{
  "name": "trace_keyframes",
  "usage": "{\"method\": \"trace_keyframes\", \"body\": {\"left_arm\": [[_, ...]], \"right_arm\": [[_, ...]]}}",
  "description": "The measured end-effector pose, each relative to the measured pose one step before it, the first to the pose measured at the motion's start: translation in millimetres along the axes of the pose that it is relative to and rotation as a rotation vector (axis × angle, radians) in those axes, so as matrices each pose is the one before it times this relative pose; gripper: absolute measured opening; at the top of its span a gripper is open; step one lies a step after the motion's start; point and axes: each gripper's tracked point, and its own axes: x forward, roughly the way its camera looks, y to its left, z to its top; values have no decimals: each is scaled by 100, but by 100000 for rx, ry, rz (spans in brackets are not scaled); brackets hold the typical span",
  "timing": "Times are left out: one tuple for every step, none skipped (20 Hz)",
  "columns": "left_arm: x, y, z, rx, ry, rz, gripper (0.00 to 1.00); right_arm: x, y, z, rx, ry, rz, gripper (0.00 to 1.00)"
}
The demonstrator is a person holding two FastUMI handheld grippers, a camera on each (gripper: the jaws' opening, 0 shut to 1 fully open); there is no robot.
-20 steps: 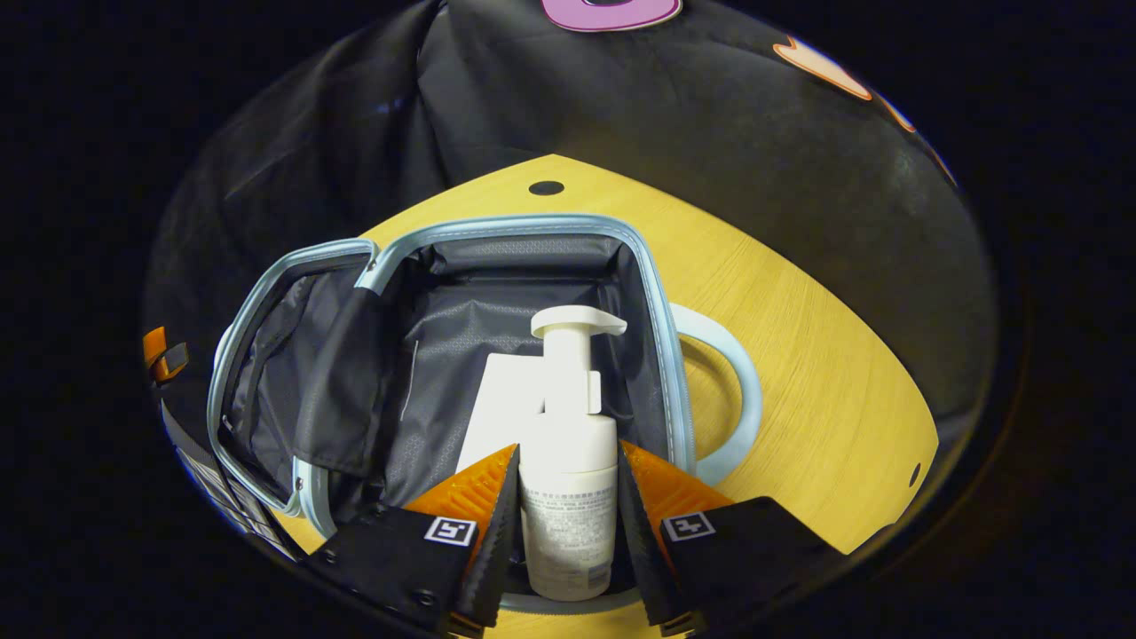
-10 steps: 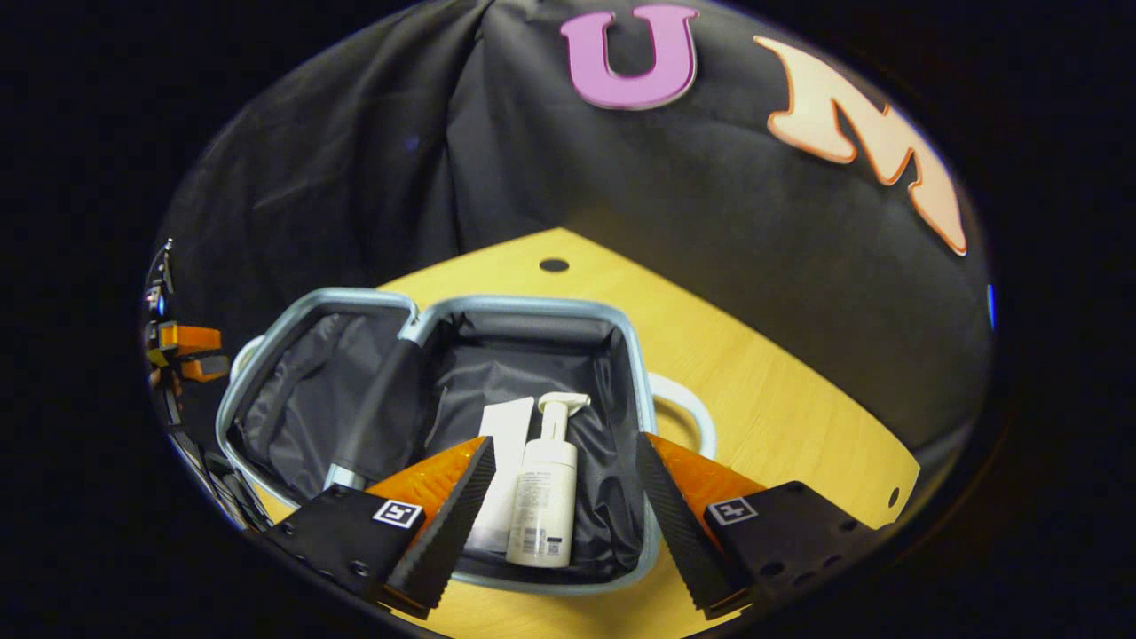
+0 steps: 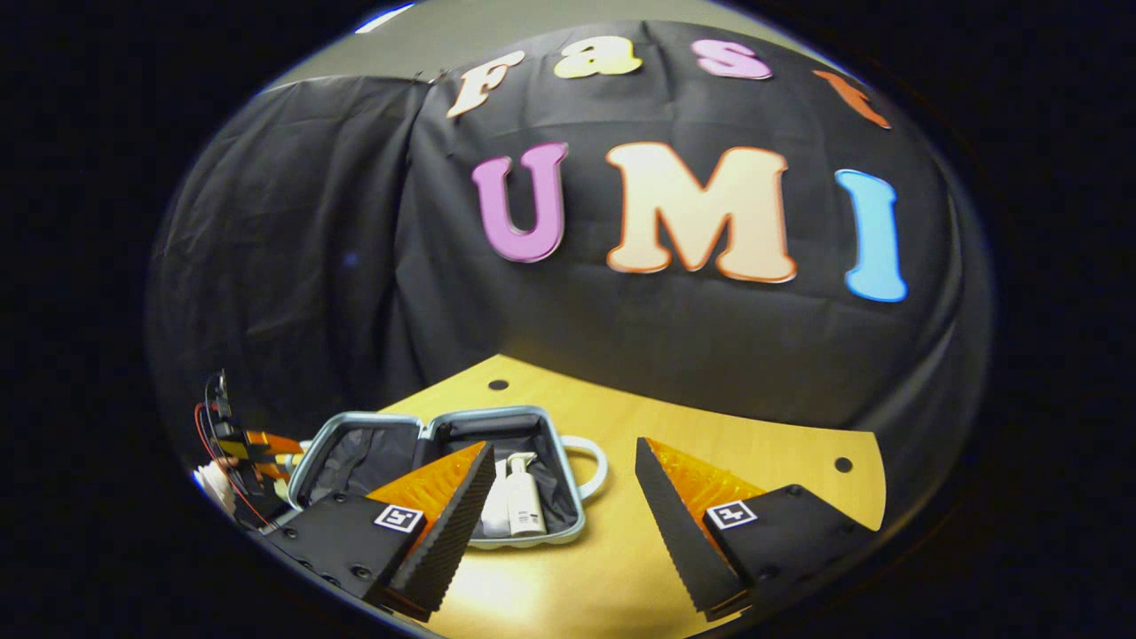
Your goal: First open the suitcase, pack the skin care products into it, and then close the suitcase.
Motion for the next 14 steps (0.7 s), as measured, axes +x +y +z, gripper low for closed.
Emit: {"method": "trace_keyframes", "body": {"left_arm": [[247, -218, -69, -1418, 273, -1393, 90], [398, -229, -29, -1022, 463, -2191, 86], [231, -327, 124, -1951, -11, -2400, 85], [164, -313, 86, -2601, 103, -2668, 75], [186, -321, -32, -3159, 401, -2396, 75], [66, 169, -14, -2359, -81, 83, 40], [-292, 952, 38, -469, -519, 3390, 23], [335, 53, 26, -1276, 375, -1141, 6], [85, -543, -299, -1358, 182, -1912, 6], [-276, -163, 67, 394, 113, 403, 3], [-187, -59, -253, 1324, 902, 1256, 2], [-249, -373, -178, 1360, 496, 320, 5], [-253, -854, 131, 1533, -545, -154, 0], [-477, -1233, 476, 1103, -1479, -916, 0]], "right_arm": [[-1312, -1313, 485, 2064, -2123, -3550, 99], [-1181, -1410, 514, 800, -2035, -3667, 100], [-902, -1287, 243, -440, -1670, -3658, 99], [-895, -1380, 134, -785, -362, -3396, 99], [-723, -1120, 77, -399, 101, -2581, 99], [-496, -934, 41, 100, -136, -1976, 99], [-468, -796, -14, 793, 378, -1219, 99], [-160, -491, -294, 372, -360, -855, 100], [-24, -457, -199, 289, -105, -813, 99], [-21, -143, -212, 250, 77, -87, 99], [88, -153, 55, -97, -472, -117, 99], [150, -152, 13, -216, -351, -71, 100], [-29, -110, 85, -23, -360, 63, 99], [-42, -122, 42, -9, -213, -42, 99]]}}
